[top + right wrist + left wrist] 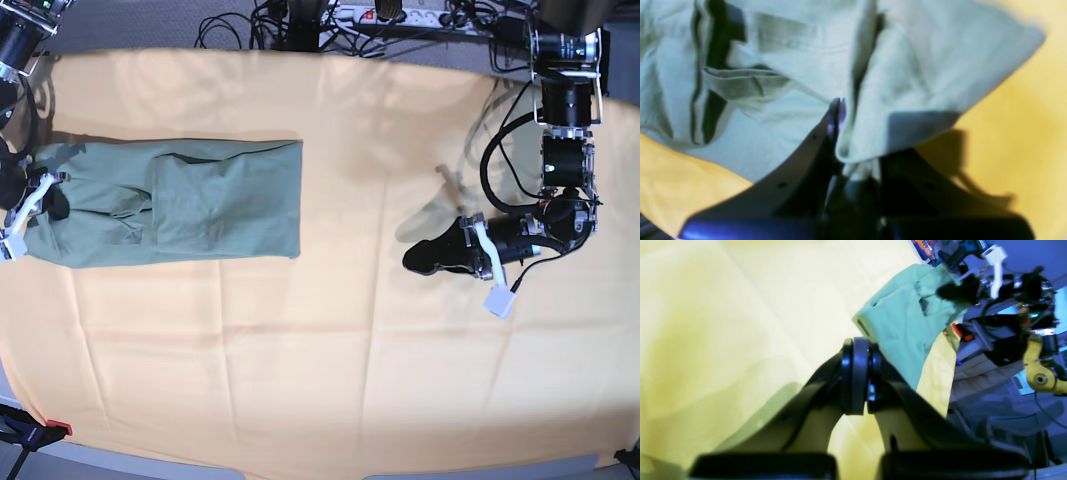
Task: Fold the T-shirt properly
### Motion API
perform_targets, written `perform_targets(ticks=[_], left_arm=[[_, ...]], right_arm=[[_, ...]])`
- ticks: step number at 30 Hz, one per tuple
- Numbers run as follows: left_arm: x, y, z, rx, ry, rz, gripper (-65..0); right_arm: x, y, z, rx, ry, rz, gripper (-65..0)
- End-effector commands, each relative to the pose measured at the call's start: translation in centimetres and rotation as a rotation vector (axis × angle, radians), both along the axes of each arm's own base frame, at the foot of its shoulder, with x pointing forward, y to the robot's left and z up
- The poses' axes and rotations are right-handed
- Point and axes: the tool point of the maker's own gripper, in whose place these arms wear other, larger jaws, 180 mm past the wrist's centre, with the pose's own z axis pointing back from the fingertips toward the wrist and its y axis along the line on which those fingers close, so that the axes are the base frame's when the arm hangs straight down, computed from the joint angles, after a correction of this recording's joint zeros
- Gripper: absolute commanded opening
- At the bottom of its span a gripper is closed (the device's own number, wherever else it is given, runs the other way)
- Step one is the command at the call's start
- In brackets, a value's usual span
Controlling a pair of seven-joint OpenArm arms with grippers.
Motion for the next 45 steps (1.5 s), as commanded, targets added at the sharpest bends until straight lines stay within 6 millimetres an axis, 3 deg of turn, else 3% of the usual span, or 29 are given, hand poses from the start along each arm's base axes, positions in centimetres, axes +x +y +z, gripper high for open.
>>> perform_targets(ticks=[1, 4, 7, 12, 18, 25, 29, 34, 35, 38, 39, 42, 45], left_arm=[[0.9, 0.2, 2.1, -0.029, -0.062, 0.008, -65.0], [0.9, 0.2, 2.1, -0.029, -0.062, 0.008, -65.0], [0.9, 0.2, 2.1, -0.028, -0.061, 0.008, -65.0], [0.9, 0.3, 1.8, -0.013, -0.059, 0.008, -65.0], [0.9, 0.3, 1.8, -0.014, -0.058, 0.008, -65.0], [0.6, 0.2, 1.5, 0.001, -0.048, -0.006, -65.0], [0.6, 0.2, 1.5, -0.001, -0.048, -0.007, -65.0], [0.6, 0.2, 1.5, 0.002, -0.046, -0.009, -65.0], [0.6, 0.2, 1.5, 0.002, -0.046, -0.009, -65.0], [0.6, 0.2, 1.5, 0.002, -0.046, -0.009, -65.0], [0.6, 0.2, 1.5, 0.002, -0.047, -0.009, -65.0], [0.6, 0.2, 1.5, 0.003, -0.047, -0.008, -65.0], [0.6, 0.2, 1.5, 0.003, -0.047, -0.008, -65.0]], right_arm=[[1.0, -0.7, 2.6, -0.055, -0.071, 0.002, -65.0], [1.5, 0.3, 4.9, -0.099, -0.136, 0.008, -65.0], [1.9, 2.8, 7.3, -0.122, -0.227, 0.052, -65.0], [0.0, 9.7, 9.6, -0.024, -0.359, 0.2, -65.0], [-2.1, 17.3, 9.6, 0.242, -0.414, 0.321, -65.0], [-2.9, 24.9, 8.2, 0.359, -0.359, 0.481, -65.0], [-2.2, 26.8, 7.3, 0.283, -0.354, 0.517, -65.0], [-1.5, 28.6, 7.7, 0.243, -0.431, 0.546, -64.7], [-1.5, 29.1, 7.8, 0.244, -0.443, 0.557, -57.1], [-2.3, 31.3, 8.2, 0.282, -0.455, 0.621, -24.5], [-2.7, 32.2, 8.2, 0.298, -0.454, 0.647, -18.5], [-3.2, 33.8, 8.4, 0.296, -0.455, 0.706, -17.0], [-2.7, 33.8, 8.8, 0.263, -0.465, 0.719, -17.1]])
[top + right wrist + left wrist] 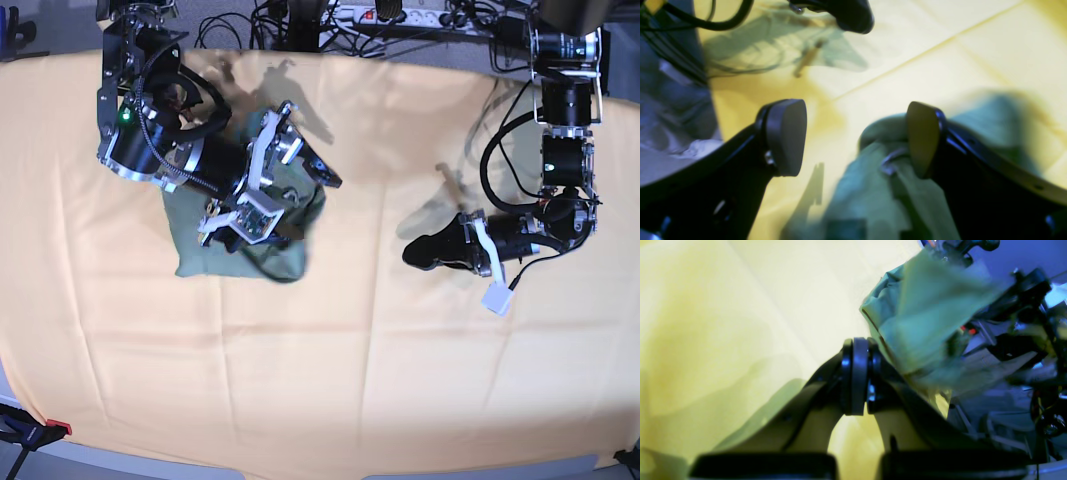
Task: Fold the T-shirt properly
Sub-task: 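Lift the strip end with the right gripper and fold it over the stack, then press and square the folded bundle with both grippers from its sides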
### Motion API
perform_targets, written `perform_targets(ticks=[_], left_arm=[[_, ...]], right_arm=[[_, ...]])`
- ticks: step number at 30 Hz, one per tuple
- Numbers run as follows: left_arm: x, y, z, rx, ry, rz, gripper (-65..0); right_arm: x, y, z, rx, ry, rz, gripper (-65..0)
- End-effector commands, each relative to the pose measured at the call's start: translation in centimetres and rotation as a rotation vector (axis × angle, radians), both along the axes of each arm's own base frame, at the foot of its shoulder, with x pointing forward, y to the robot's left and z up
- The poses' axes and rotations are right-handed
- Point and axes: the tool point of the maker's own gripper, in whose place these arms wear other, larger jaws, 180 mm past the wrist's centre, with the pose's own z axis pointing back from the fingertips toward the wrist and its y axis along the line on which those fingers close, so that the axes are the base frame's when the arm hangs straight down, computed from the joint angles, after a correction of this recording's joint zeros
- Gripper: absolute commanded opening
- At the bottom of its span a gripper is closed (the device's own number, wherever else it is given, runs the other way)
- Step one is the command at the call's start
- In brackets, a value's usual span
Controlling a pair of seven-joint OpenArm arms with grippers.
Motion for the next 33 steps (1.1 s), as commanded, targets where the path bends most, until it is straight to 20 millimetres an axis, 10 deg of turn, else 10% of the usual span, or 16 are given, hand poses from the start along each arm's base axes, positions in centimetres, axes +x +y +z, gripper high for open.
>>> perform_targets(ticks=[1, 8, 13, 20, 33], left_arm=[[1.0, 0.2, 2.0, -0.025, -0.06, 0.007, -65.0], [1.0, 0.2, 2.1, -0.023, -0.062, 0.006, -65.0], [0.7, 0.0, 2.0, 0.025, -0.055, -0.048, -65.0], [-1.8, -4.4, 2.1, 0.085, -0.09, -0.235, -65.0], [-13.5, -15.7, 0.9, 0.193, -0.258, -0.745, -65.0]], right_arm=[[0.2, 0.2, 1.6, 0.027, -0.05, 0.009, -17.1], [0.5, -0.5, 3.4, 0.0, -0.131, -0.018, -18.9], [3.2, -4.5, 3.8, -0.075, -0.202, -0.171, -65.0], [6.8, -10.2, 2.9, -0.139, -0.24, -0.271, -65.0], [14.0, -16.3, -1.4, -0.159, -0.019, -0.339, -65.0]])
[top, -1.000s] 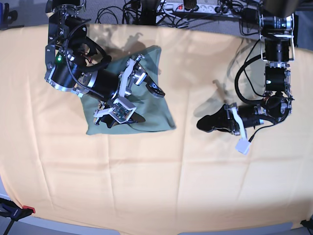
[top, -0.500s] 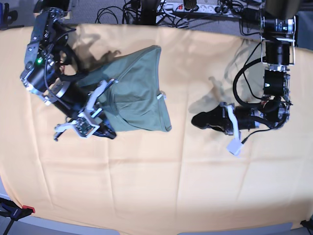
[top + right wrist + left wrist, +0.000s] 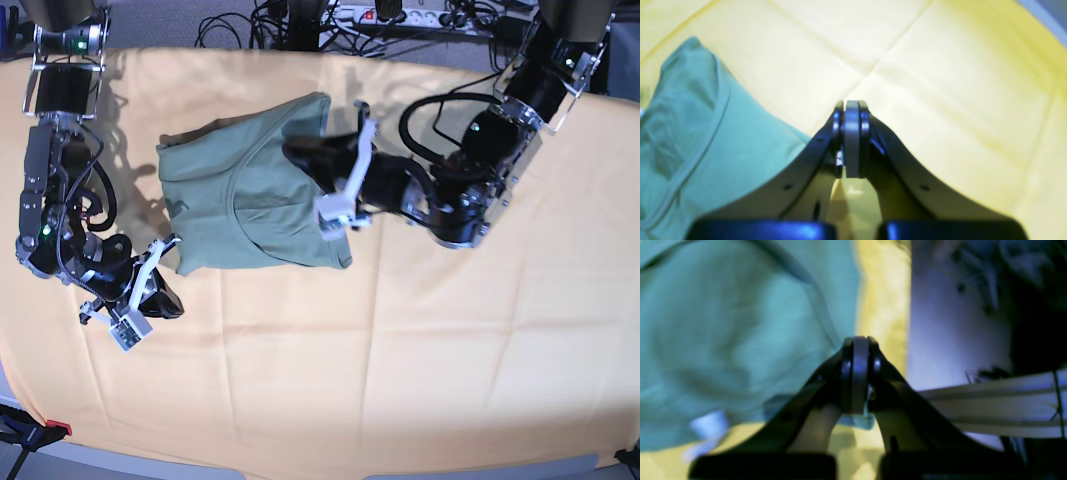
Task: Fold the T-shirt properly
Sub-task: 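Press and square the folded bundle with both grippers from its sides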
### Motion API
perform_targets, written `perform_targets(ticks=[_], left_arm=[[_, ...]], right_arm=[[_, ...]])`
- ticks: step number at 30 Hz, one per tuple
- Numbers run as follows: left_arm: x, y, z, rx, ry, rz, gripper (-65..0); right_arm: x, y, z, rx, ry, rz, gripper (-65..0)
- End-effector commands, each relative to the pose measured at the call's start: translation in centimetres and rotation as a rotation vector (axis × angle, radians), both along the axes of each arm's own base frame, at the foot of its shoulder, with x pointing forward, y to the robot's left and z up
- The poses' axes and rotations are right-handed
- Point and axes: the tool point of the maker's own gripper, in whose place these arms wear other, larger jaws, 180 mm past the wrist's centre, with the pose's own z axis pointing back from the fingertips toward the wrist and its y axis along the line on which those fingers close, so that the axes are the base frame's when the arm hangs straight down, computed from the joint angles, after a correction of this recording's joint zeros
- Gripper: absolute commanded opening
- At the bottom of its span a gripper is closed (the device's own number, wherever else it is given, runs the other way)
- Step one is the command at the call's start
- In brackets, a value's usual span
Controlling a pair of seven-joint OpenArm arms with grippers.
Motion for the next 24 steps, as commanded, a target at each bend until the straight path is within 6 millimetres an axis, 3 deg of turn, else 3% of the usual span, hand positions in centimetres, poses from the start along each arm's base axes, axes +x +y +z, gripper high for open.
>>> perform_targets(ticks=[1, 5, 12, 17, 24], left_arm=[[-0.2, -0.8, 0.9, -0.028, -0.028, -0.026, -65.0], [-1.3, -3.2, -0.1, -0.009, -0.083, -0.077, -65.0], [-1.2, -5.9, -1.4, 0.03, -0.201, -0.087, -65.0], [0.1, -6.3, -3.3, 0.086, -0.211, -0.025, -65.0], [2.1, -4.8, -5.4, 0.202, -0.284, 0.009, -65.0]], right_arm=[[1.0, -0.3, 1.3, 0.013, -0.033, -0.001, -65.0], [2.0, 0.0, -0.2, 0.016, 0.025, 0.007, -65.0], [1.9, 2.8, -3.8, -0.139, 0.109, 0.116, -65.0], [1.2, 2.7, -5.0, -0.226, 0.135, 0.166, -65.0], [0.1, 0.6, -6.1, -0.308, 0.179, 0.189, -65.0]])
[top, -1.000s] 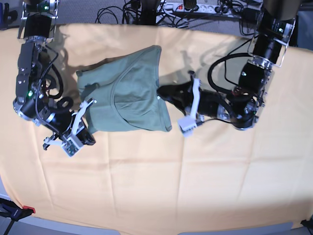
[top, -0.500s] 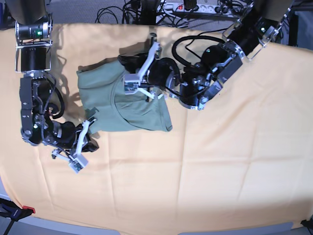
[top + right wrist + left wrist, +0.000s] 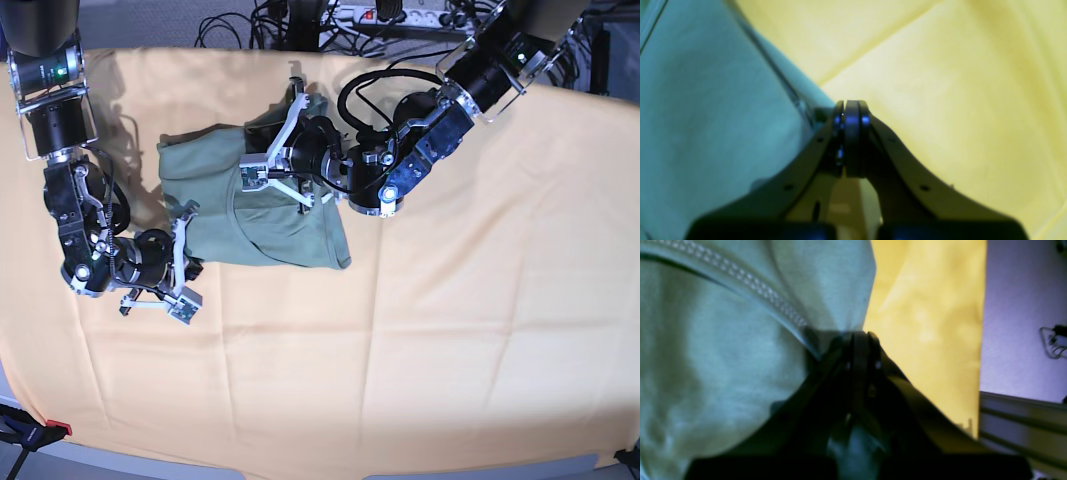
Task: Fold the T-shirt properly
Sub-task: 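Press and square the folded bundle with both grippers from its sides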
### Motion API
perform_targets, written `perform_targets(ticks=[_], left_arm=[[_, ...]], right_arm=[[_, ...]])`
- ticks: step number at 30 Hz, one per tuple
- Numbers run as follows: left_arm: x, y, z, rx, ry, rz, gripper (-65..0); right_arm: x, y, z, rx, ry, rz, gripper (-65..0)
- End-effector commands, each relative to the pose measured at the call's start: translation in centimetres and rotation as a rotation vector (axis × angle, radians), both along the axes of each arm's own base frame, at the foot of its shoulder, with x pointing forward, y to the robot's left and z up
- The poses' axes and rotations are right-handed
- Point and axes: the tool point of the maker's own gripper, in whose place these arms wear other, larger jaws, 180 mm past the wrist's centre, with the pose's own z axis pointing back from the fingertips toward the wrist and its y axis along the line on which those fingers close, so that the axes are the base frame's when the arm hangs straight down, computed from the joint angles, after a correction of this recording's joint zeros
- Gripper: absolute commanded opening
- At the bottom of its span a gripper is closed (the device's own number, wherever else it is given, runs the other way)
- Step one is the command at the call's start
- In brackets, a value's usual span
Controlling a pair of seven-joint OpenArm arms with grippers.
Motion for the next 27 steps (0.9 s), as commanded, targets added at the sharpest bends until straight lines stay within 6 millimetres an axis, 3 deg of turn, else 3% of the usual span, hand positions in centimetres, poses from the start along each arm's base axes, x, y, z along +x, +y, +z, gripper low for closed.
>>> perform_targets(ticks=[1, 6, 11, 14, 20, 23, 27], left_arm=[[1.7, 0.1, 0.9, 0.005, -0.057, 0.013, -65.0], [4.2, 0.7, 1.0, 0.039, -0.132, 0.071, -65.0], [5.5, 1.3, 0.4, 0.07, -0.136, 0.09, -65.0], [7.5, 1.8, 0.6, 0.096, -0.197, 0.105, -65.0], [12.0, 2.4, 3.2, 0.11, -0.316, 0.128, -65.0], [12.4, 2.0, 4.4, 0.088, -0.31, 0.122, -65.0], [13.4, 2.0, 5.7, 0.088, -0.355, 0.098, -65.0]], right_arm=[[1.1, -1.0, 1.8, 0.002, -0.041, -0.01, -65.0], [-0.2, -1.5, 2.4, 0.094, 0.043, -0.021, -65.0], [-1.8, -1.8, 2.5, 0.167, 0.125, -0.025, -65.0], [-2.4, -2.2, 3.0, 0.191, 0.136, -0.025, -65.0], [-5.3, -2.1, 3.1, 0.212, 0.193, 0.018, -65.0], [-6.2, -1.9, 2.3, 0.203, 0.204, 0.024, -65.0], [-5.7, -2.4, 2.7, 0.205, 0.186, 0.008, -65.0]])
